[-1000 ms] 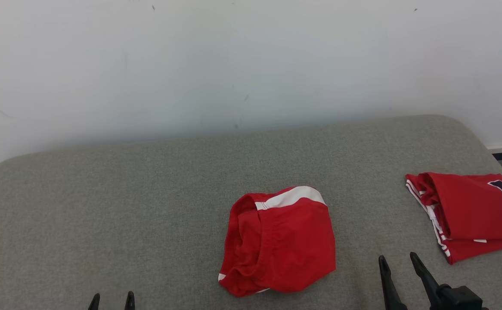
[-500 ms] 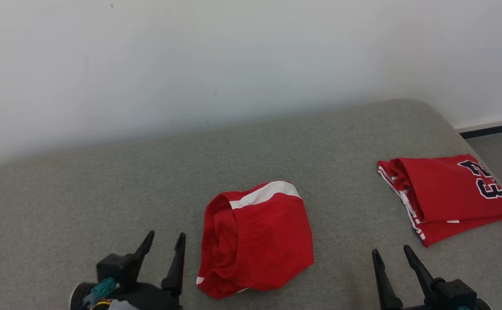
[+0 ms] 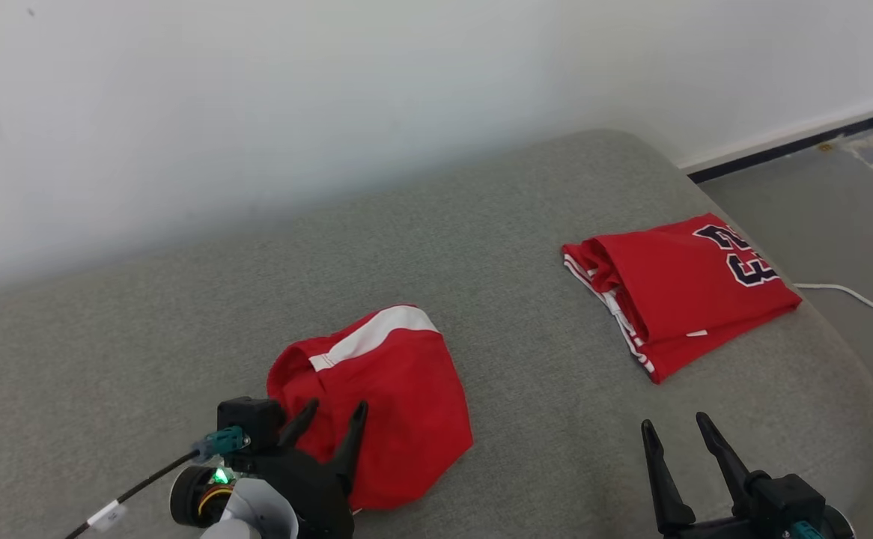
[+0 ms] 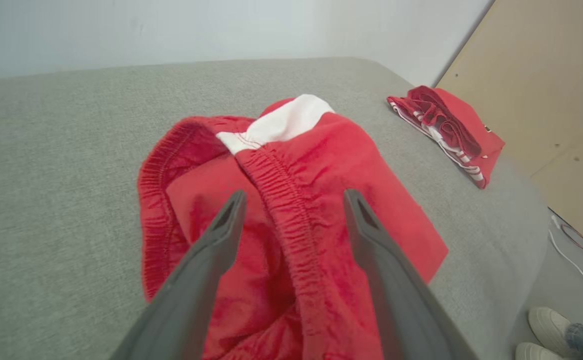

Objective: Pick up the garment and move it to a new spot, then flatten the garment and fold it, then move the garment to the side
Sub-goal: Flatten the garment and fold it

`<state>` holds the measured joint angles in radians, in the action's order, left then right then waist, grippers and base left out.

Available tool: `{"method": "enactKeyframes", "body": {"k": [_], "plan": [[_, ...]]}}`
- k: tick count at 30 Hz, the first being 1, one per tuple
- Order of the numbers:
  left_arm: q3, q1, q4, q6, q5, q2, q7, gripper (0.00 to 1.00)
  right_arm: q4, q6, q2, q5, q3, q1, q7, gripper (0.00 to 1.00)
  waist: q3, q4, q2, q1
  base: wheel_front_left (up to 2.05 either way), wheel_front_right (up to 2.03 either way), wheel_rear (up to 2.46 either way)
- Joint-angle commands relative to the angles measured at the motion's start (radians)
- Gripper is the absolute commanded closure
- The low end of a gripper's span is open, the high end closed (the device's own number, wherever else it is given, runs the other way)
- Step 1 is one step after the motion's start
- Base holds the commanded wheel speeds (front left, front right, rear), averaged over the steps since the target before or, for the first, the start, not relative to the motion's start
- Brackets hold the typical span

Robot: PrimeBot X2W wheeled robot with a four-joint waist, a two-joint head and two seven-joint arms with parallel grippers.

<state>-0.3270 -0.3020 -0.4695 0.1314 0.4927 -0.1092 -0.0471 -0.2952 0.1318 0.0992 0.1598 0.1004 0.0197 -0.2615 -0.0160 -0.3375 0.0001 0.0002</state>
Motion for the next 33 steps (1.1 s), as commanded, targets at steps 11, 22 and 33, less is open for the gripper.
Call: {"method": "enactKeyframes", "body": {"k": [11, 22, 33], "plan": [[-0.023, -0.058, -0.046, -0.004, 0.027, 0.009, -0.036, 0.00, 0.011, -0.003, -0.008, 0.003, -0.005, 0.010, -0.004, 0.00, 0.043, -0.089, -0.0001, -0.0002, 0.00, 0.00, 0.00], [-0.015, -0.078, -0.053, -0.093, 0.012, -0.005, -0.055, 0.00, 0.007, -0.003, -0.017, -0.005, -0.005, 0.015, -0.004, 0.00, 0.044, -0.084, -0.0001, -0.0002, 0.00, 0.00, 0.00], [-0.004, -0.089, -0.075, -0.100, 0.043, -0.011, -0.082, 0.00, 0.004, -0.003, -0.020, -0.002, 0.005, 0.022, -0.004, 0.00, 0.041, -0.091, -0.0001, -0.0002, 0.00, 0.00, 0.00]]}}
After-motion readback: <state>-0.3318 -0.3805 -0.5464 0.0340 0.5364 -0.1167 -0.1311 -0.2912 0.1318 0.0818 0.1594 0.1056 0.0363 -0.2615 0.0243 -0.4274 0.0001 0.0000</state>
